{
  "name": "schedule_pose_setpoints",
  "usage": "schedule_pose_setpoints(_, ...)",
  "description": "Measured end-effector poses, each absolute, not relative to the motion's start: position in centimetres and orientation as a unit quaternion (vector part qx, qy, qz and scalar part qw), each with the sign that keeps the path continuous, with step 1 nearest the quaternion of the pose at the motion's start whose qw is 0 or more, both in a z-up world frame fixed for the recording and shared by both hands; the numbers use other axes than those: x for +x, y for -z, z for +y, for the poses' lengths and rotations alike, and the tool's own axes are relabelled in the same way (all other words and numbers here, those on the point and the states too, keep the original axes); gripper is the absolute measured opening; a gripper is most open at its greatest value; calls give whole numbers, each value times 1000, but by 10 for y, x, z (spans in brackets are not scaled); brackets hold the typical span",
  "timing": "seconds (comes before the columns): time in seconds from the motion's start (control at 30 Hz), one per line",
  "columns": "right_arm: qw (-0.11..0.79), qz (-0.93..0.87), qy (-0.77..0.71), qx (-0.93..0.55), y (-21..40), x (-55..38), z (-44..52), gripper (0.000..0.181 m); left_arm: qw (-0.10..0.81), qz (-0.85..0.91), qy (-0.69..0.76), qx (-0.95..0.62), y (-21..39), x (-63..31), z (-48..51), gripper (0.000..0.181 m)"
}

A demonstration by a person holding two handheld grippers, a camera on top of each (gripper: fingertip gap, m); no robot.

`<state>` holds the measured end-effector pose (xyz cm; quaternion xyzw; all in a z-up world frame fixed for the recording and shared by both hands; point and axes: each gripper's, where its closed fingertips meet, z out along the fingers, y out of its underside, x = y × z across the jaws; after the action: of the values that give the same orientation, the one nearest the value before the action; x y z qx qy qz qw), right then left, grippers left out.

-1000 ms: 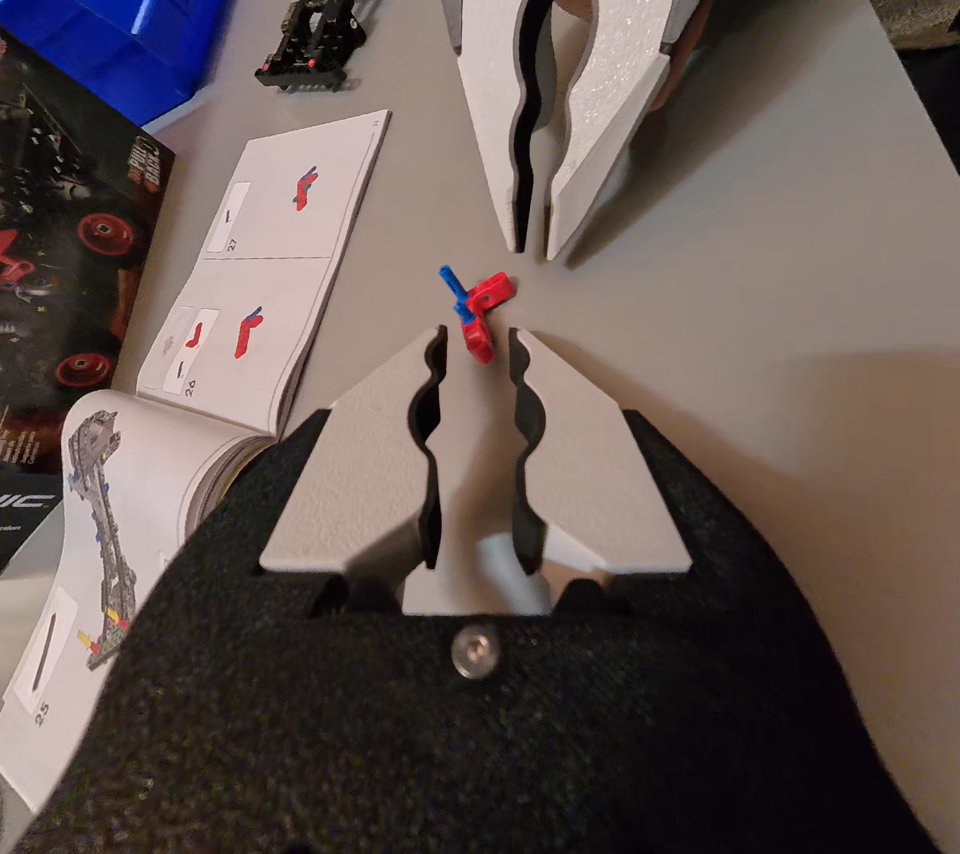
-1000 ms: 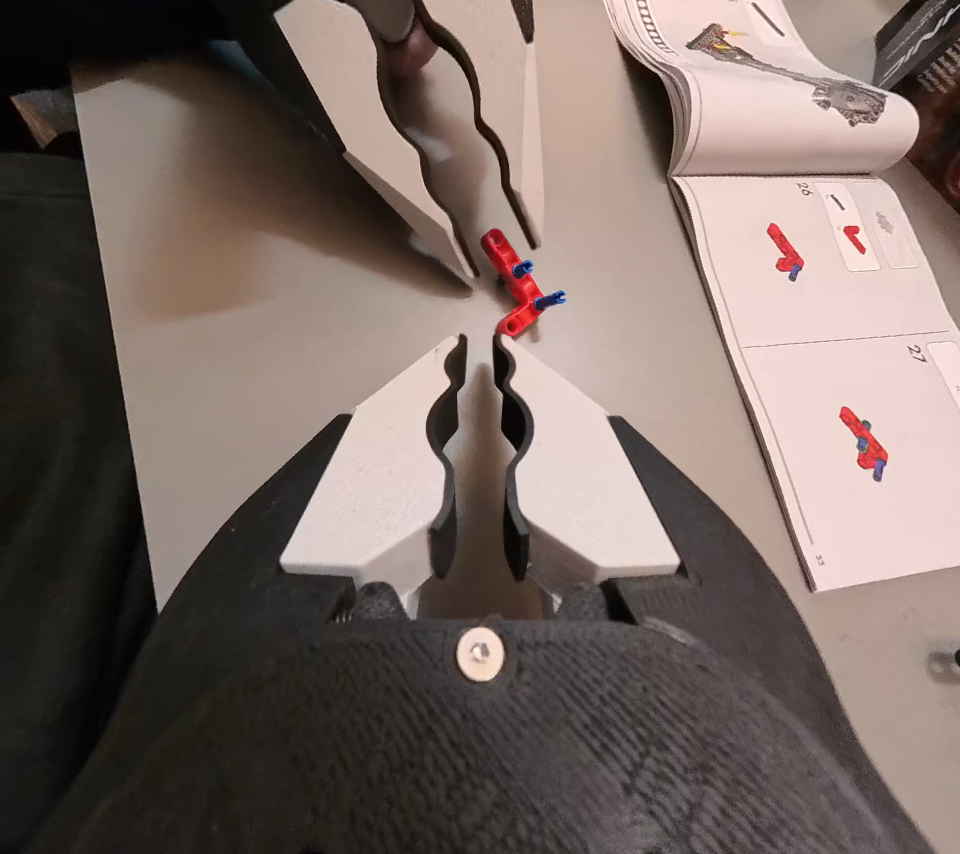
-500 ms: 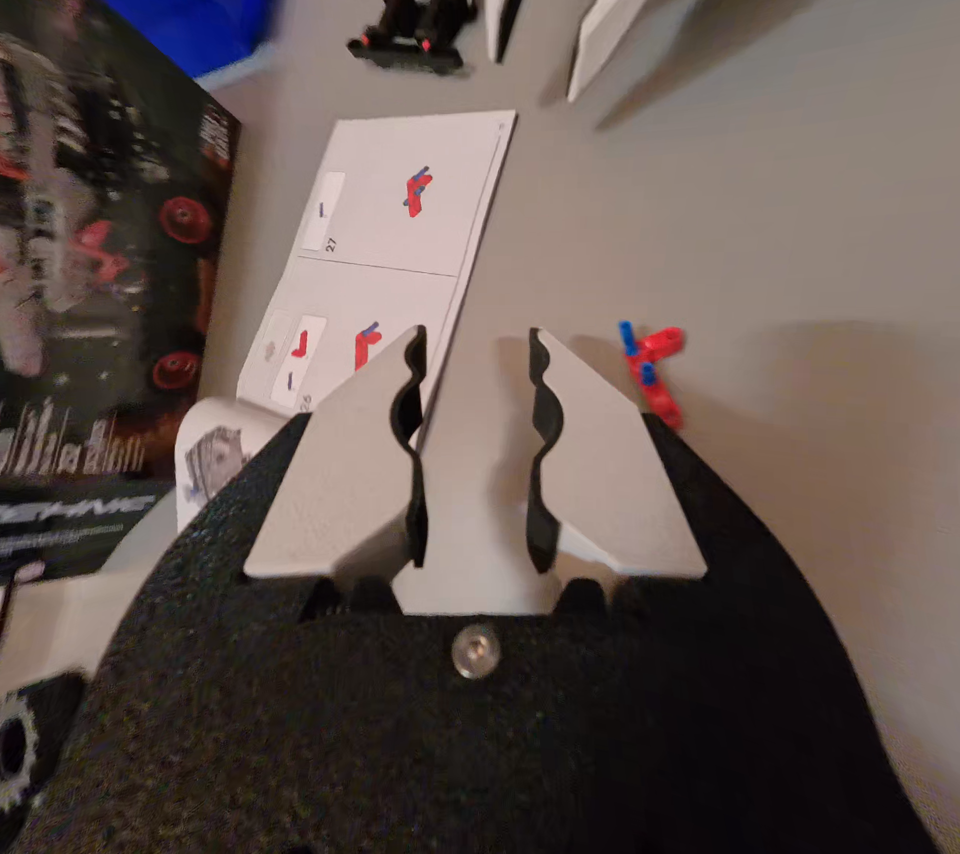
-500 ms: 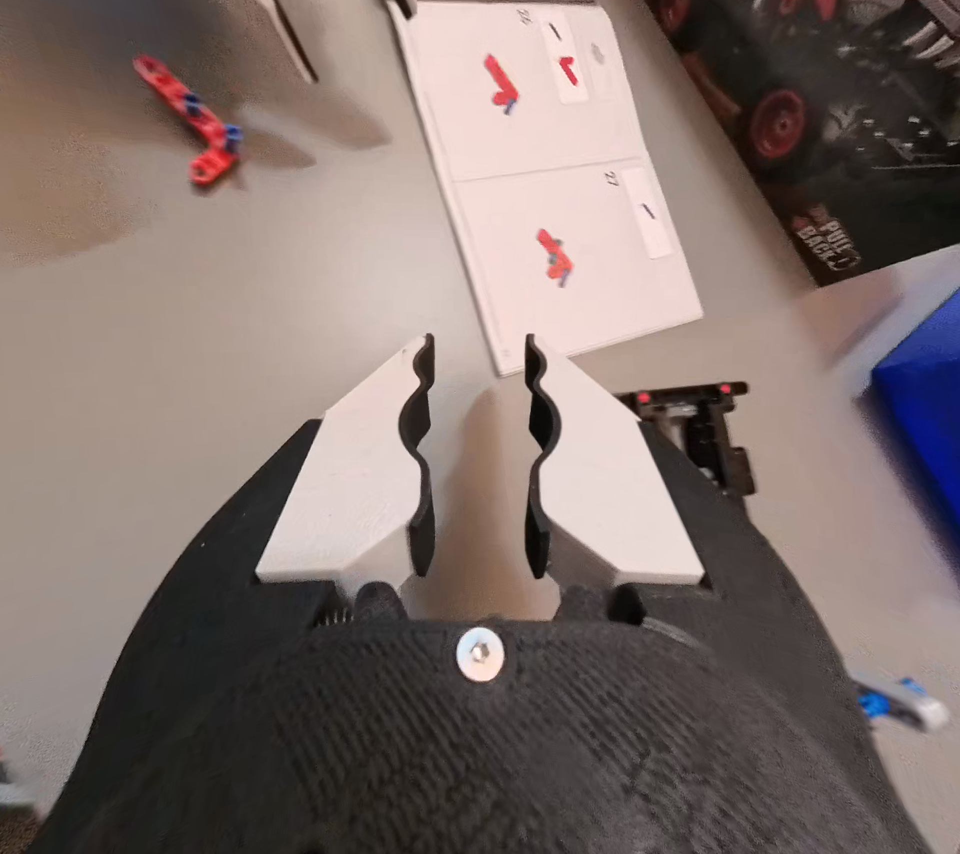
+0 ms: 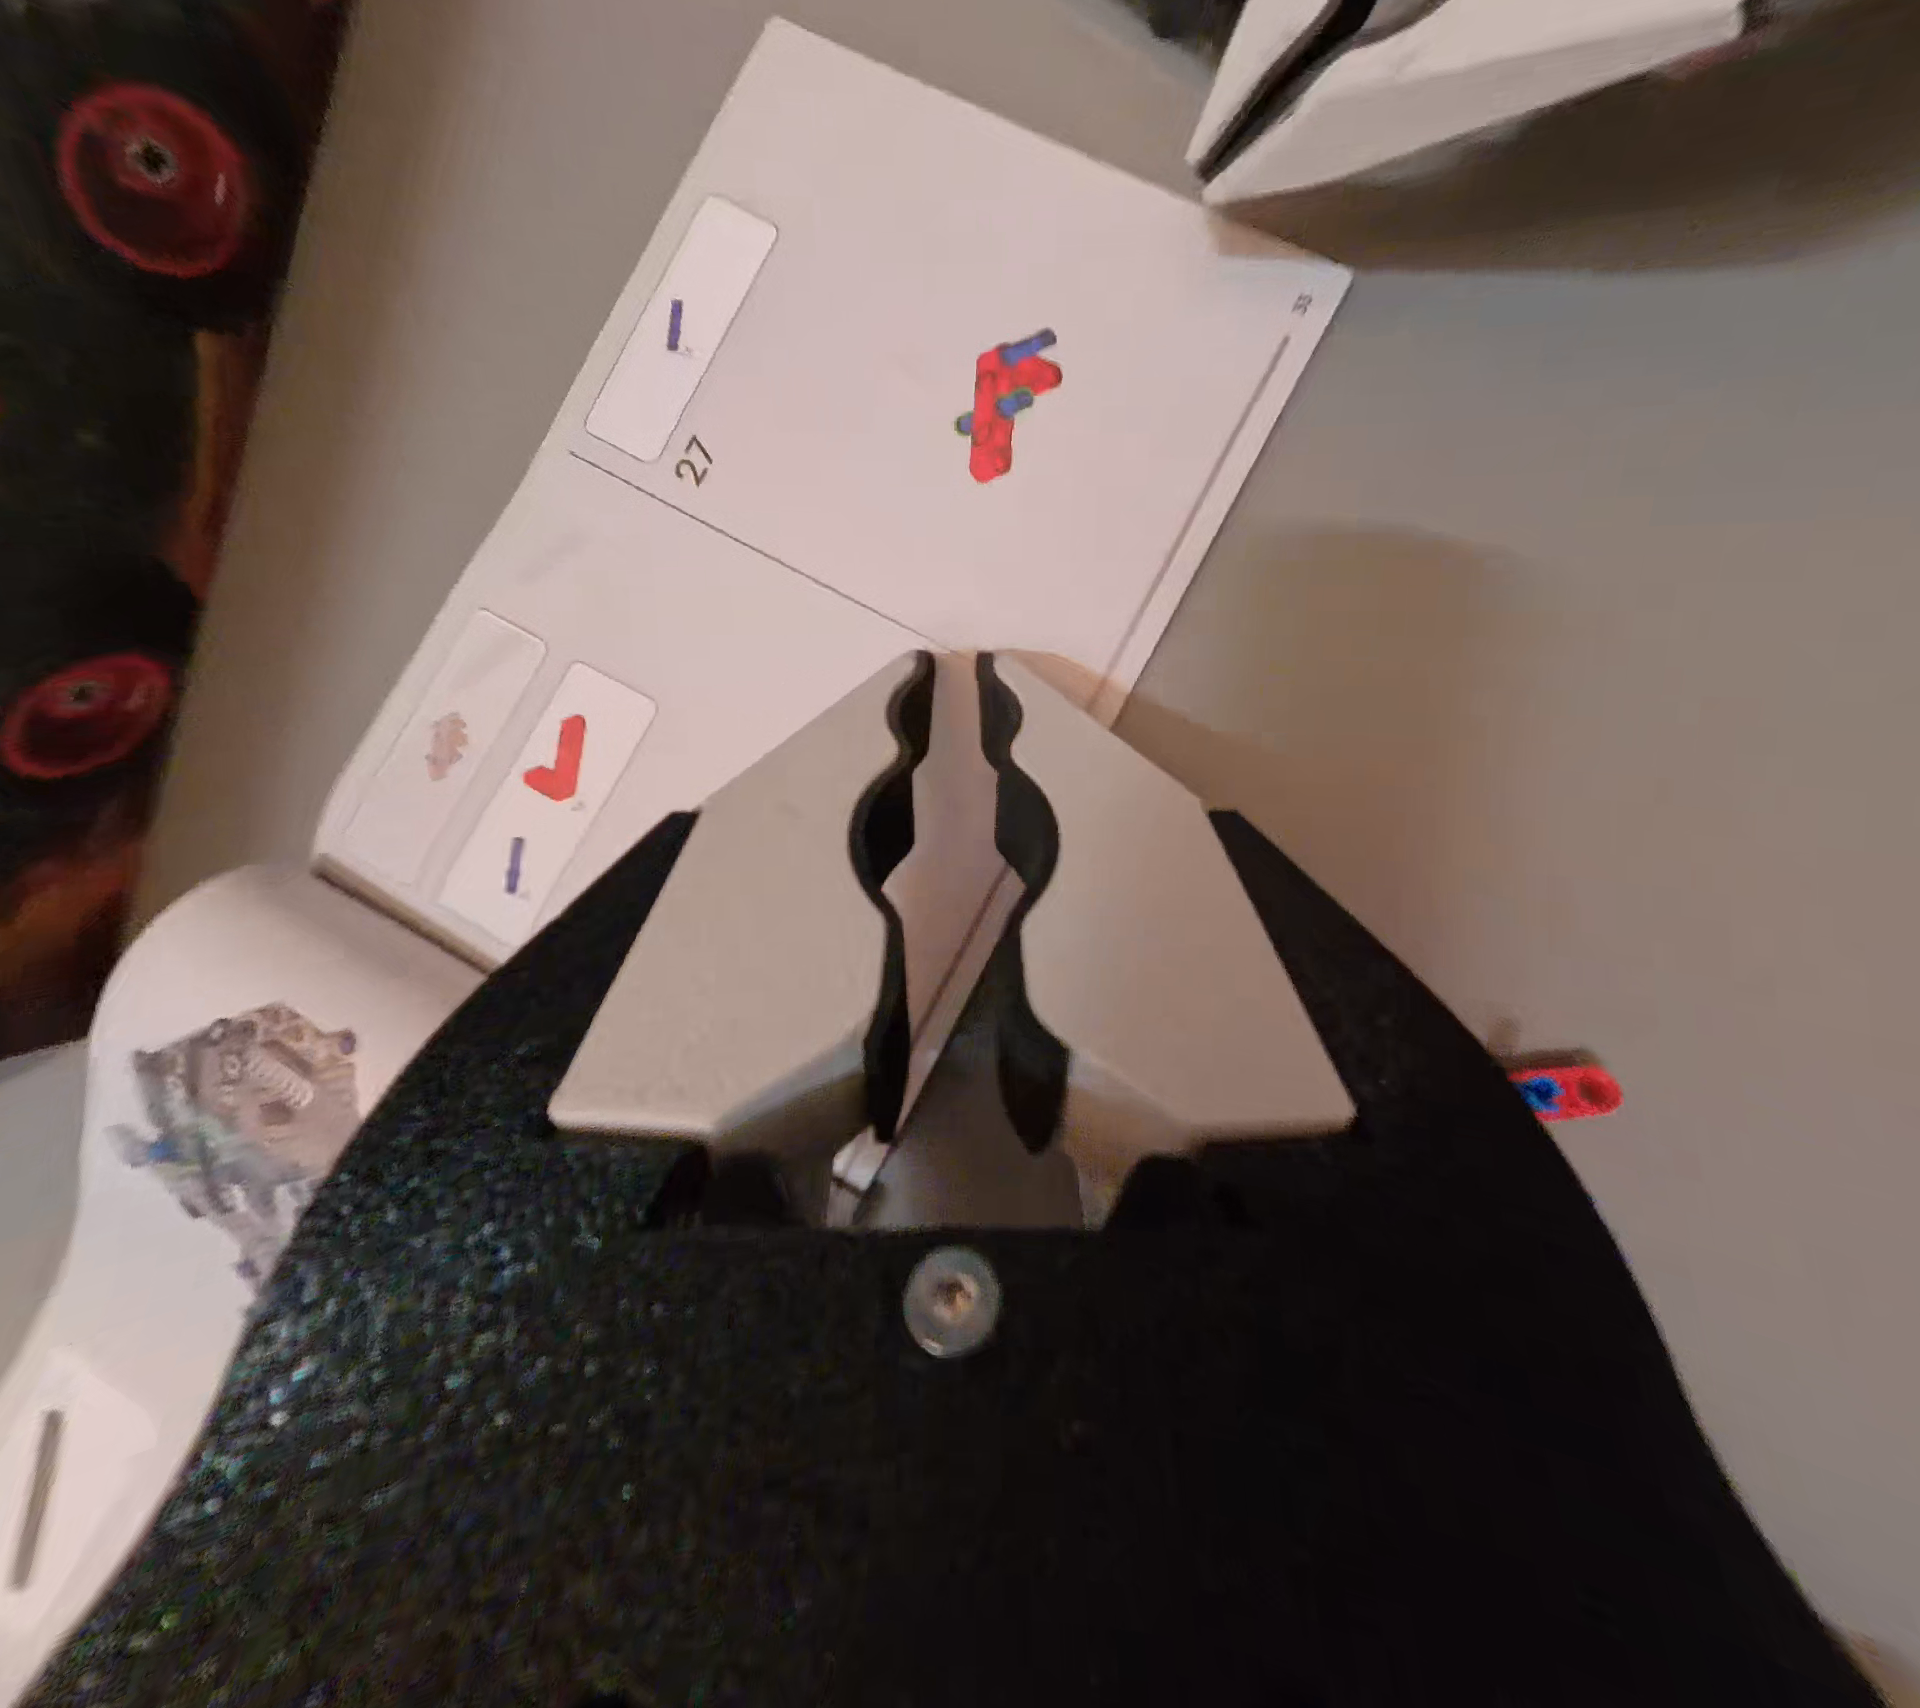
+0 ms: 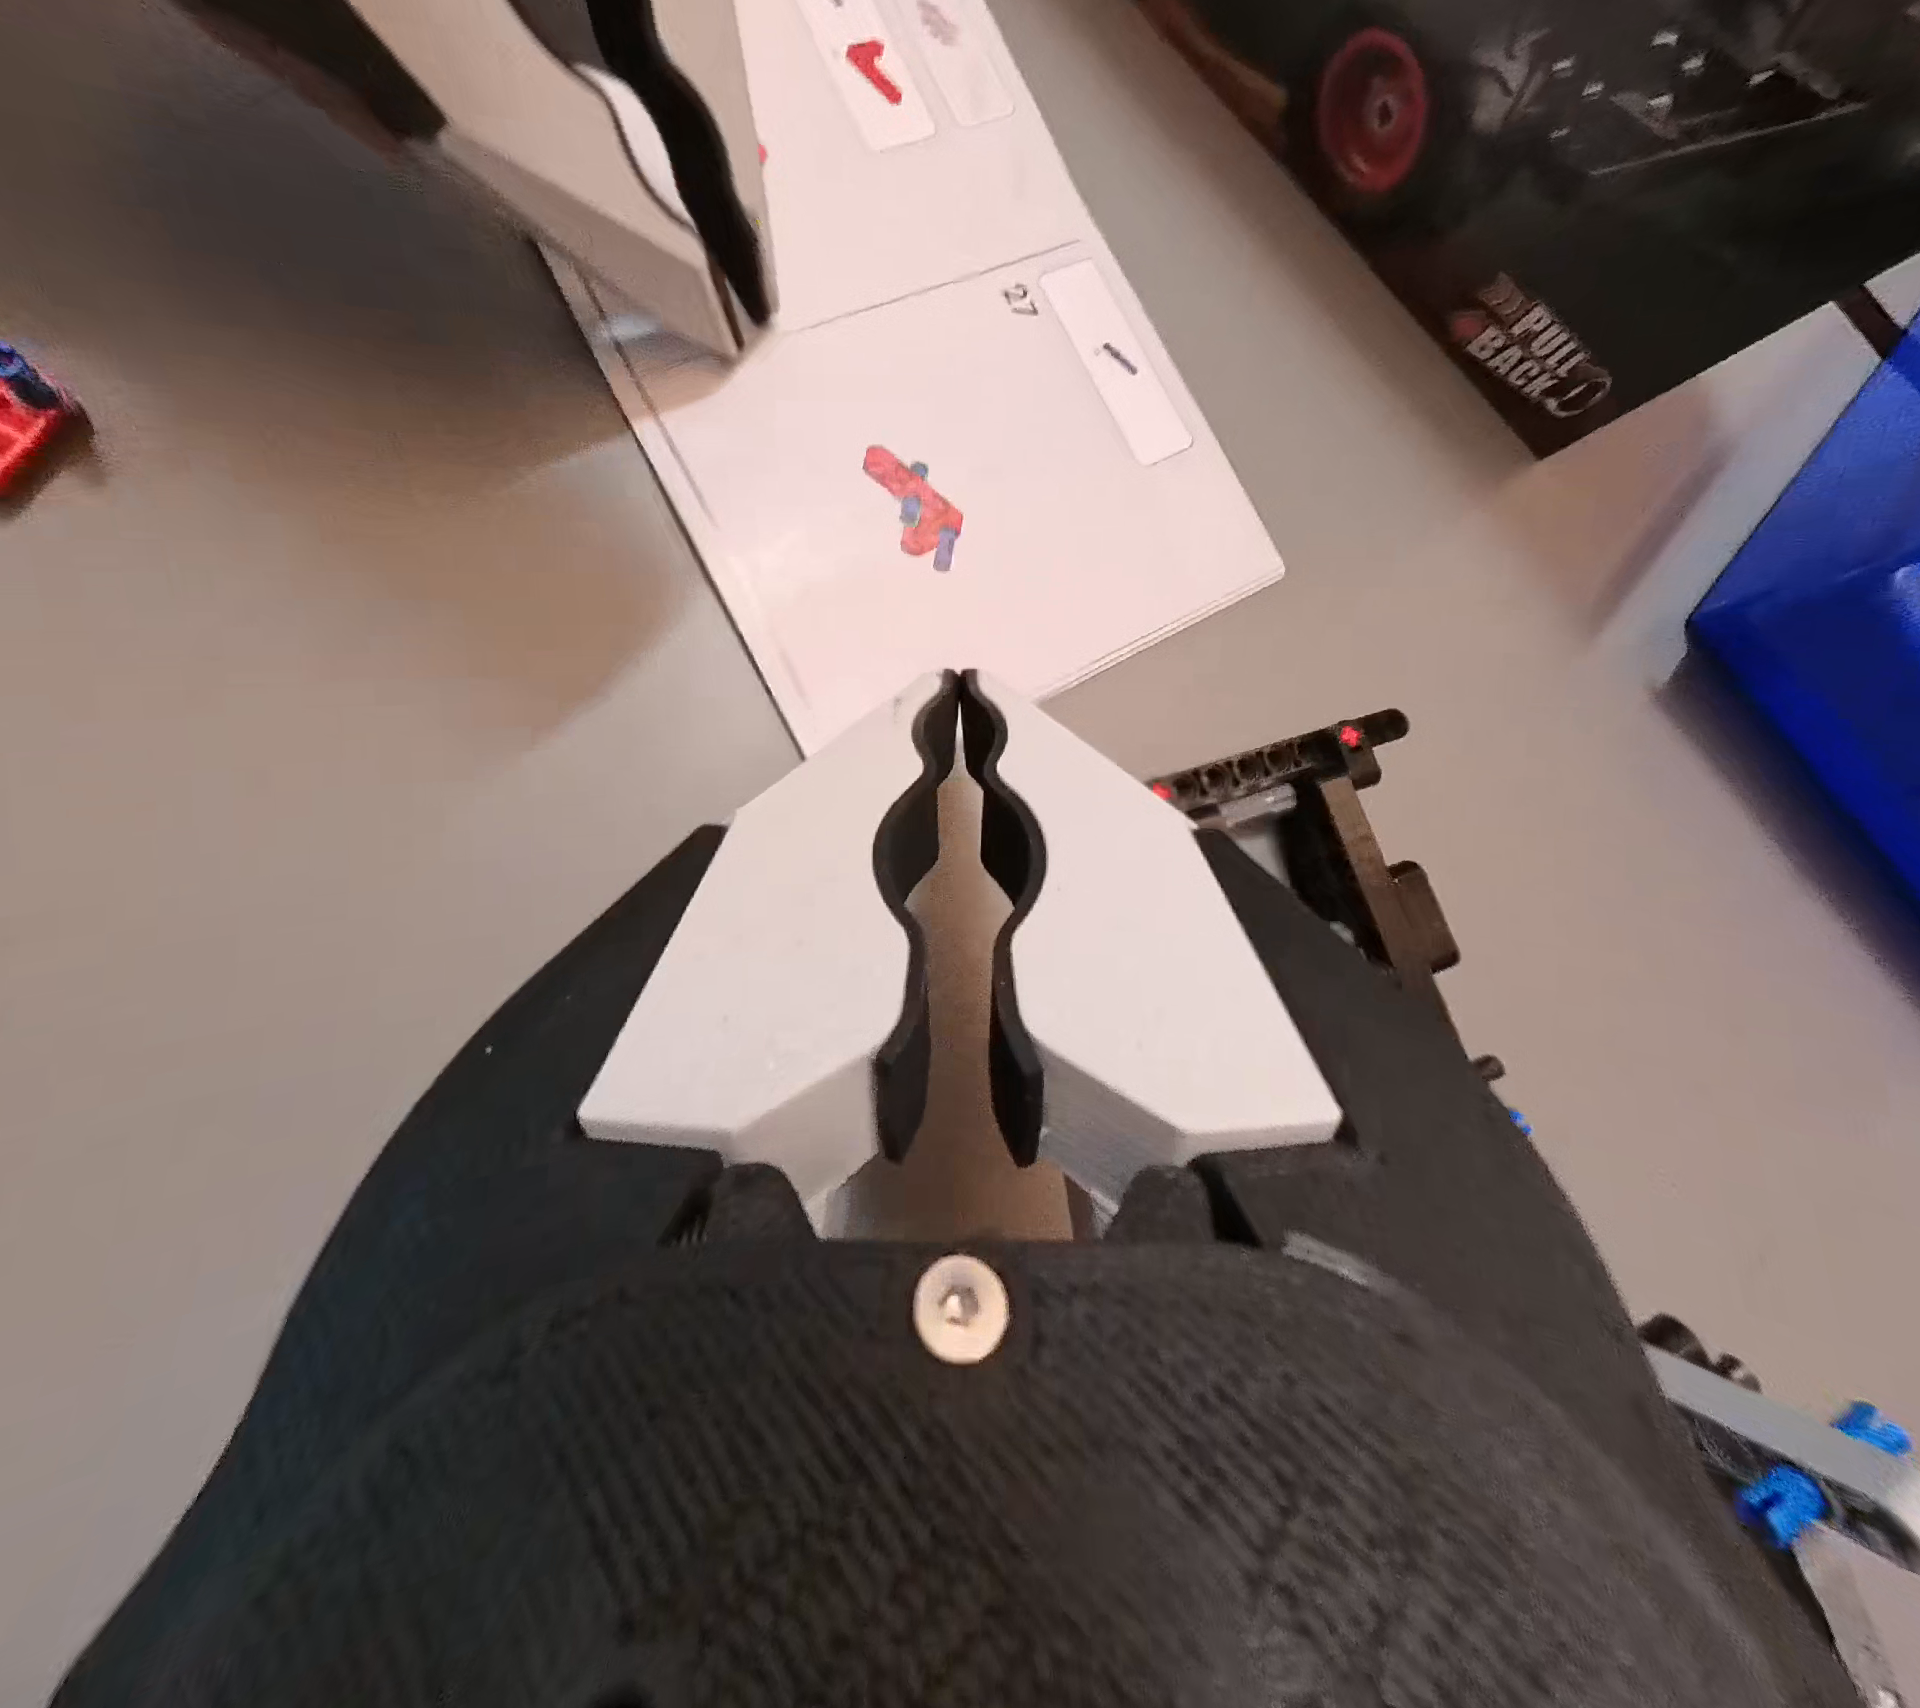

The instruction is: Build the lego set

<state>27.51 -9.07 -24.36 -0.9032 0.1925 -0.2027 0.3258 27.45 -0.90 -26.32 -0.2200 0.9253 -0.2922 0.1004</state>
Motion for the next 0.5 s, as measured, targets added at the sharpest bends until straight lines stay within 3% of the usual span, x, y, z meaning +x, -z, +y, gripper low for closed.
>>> schedule_pose_setpoints(0.03, 321, 190, 203, -906, 245, 274, -93, 0, 95, 923, 293, -229, 263, 274, -7, 3)
schedule_pose_setpoints(0.3, 316, 174, 180, -915, 256, 268, -80, 0, 148, 922, 259, -246, 262, 281, 20, 0)
schedule_pose_setpoints(0.5, 320, 171, 177, -915, 254, 267, -78, 0, 131, 932, 314, -125, 251, 265, -4, 24)
